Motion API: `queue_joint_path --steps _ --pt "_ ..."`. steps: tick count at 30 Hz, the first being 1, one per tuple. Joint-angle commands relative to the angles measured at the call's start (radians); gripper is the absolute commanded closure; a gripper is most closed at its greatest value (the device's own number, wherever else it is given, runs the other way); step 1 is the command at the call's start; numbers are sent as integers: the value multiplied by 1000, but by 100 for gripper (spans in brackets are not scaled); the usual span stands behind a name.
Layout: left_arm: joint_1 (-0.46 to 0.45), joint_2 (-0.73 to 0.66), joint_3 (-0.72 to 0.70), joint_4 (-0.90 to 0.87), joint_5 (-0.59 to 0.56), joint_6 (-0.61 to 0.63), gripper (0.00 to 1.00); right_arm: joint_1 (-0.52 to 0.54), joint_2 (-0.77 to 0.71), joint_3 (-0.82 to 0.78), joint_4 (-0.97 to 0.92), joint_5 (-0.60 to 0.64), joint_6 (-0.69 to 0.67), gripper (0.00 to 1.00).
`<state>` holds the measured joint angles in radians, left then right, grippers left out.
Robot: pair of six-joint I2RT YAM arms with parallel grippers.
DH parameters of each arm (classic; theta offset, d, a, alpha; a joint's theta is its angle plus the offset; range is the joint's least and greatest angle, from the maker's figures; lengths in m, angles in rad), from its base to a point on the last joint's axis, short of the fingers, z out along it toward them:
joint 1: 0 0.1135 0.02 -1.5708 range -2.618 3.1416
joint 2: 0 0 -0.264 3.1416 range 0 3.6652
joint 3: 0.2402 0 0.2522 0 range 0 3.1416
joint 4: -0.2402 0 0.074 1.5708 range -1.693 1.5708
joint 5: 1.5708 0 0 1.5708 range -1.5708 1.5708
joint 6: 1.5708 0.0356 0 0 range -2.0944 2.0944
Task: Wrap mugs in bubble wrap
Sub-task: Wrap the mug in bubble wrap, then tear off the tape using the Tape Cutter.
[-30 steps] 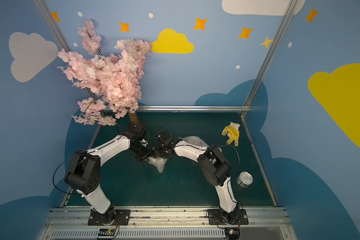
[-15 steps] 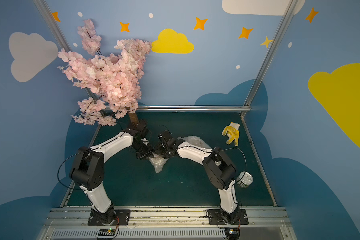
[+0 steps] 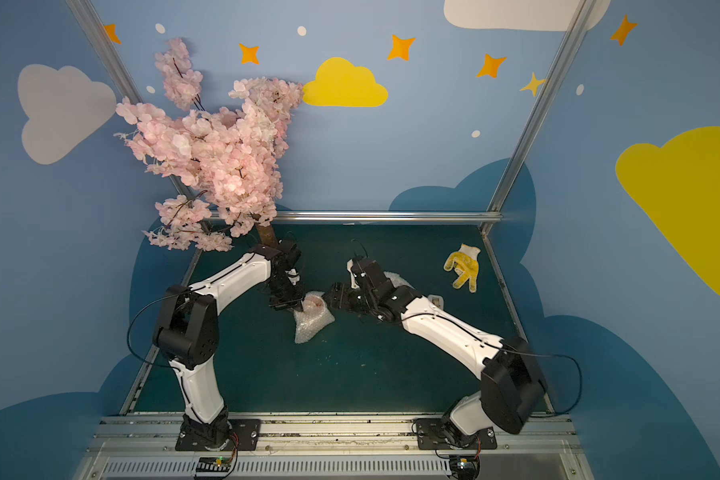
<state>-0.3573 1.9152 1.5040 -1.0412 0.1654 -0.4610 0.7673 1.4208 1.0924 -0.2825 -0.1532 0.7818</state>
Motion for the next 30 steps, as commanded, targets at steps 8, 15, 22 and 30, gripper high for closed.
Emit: queue_joint_path --steps 8,15,22,30 --pt "6 94 141 -133 -4 168 97 -313 -386 -312 -236 103 -233 24" --pt "7 78 141 -140 6 185 97 -582 -433 -407 -205 5 -266 26" --pt "9 46 93 -119 14 183 97 -735 -341 -414 -115 2 -269 29" --pt "16 46 75 -106 27 188 97 -798 -175 -425 -12 -7 -245 36"
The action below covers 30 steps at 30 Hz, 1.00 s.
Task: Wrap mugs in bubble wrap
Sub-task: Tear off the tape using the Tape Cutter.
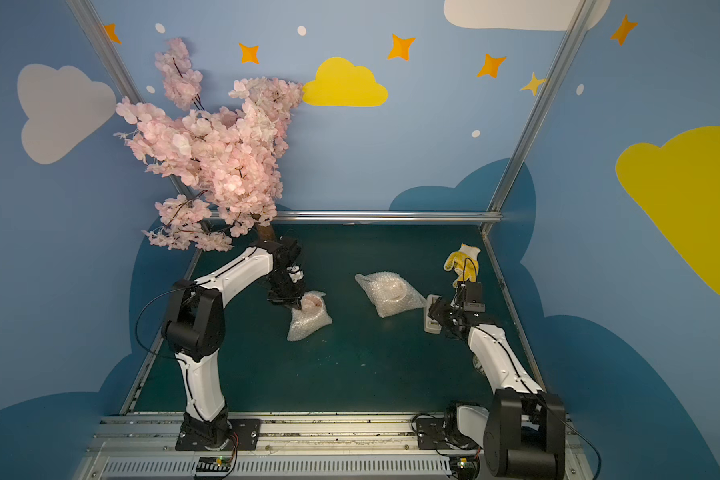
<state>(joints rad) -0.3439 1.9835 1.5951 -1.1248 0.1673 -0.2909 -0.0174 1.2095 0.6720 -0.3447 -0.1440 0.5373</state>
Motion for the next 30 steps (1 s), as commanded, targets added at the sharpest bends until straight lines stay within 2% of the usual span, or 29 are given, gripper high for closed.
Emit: queue_joint_path --steps 1,4,13,30 --pt "3 -24 -16 -22 27 19 97 -20 53 -5 59 -23 3 37" --pt "5 -23 -15 -20 31 19 97 -44 108 43 42 -89 -32 43" --pt "3 -23 -22 -11 40 12 97 -55 172 6 123 -190 -63 46" --pt "2 -30 -28 -11 41 9 97 -88 180 -58 111 -240 -66 52"
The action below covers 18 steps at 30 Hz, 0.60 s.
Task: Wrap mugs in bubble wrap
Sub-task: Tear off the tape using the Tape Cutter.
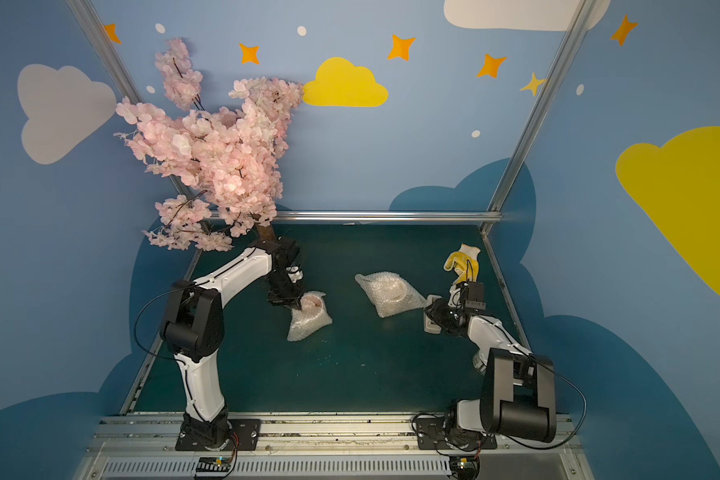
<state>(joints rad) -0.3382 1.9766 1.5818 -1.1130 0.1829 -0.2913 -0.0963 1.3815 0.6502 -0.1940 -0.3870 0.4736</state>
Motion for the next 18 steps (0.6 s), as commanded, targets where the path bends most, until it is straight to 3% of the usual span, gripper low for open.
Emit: queue_joint_path --steps 1,9,18 --pt "-3 -22 -14 -23 24 7 97 -9 -5 -38 -49 22 -4 52" --pt "-5 -21 -12 -26 24 10 97 -39 -30 -37 -64 -42 -12 53" --pt "-7 -21 -12 -27 25 9 97 -45 -22 -38 -65 -132 6 70"
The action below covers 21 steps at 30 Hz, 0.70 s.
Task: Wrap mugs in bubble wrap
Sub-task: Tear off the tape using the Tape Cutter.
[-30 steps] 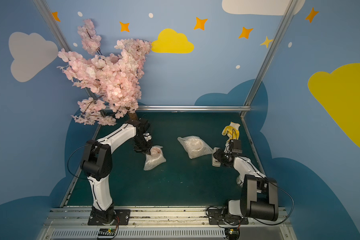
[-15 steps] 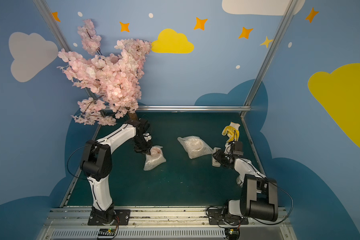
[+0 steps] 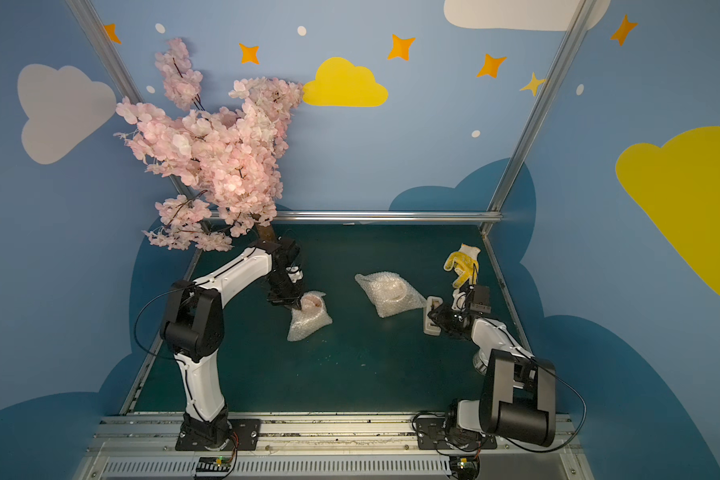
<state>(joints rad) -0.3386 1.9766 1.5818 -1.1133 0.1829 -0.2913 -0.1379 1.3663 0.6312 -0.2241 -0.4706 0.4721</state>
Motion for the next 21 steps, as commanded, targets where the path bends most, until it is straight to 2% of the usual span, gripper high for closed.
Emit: queue_joint_path --steps 1,11,18,21 --pt "-6 -21 -12 -26 26 9 97 -4 -10 -23 -28 -58 12 71" --pt "-8 -18 -8 -27 28 12 97 -27 -27 -46 -20 -88 22 86" --pt "-11 -19 -8 -28 27 10 97 -52 15 -43 18 -139 30 99" --pt "-11 -21 -8 -30 23 10 97 -62 34 -42 45 -170 35 100"
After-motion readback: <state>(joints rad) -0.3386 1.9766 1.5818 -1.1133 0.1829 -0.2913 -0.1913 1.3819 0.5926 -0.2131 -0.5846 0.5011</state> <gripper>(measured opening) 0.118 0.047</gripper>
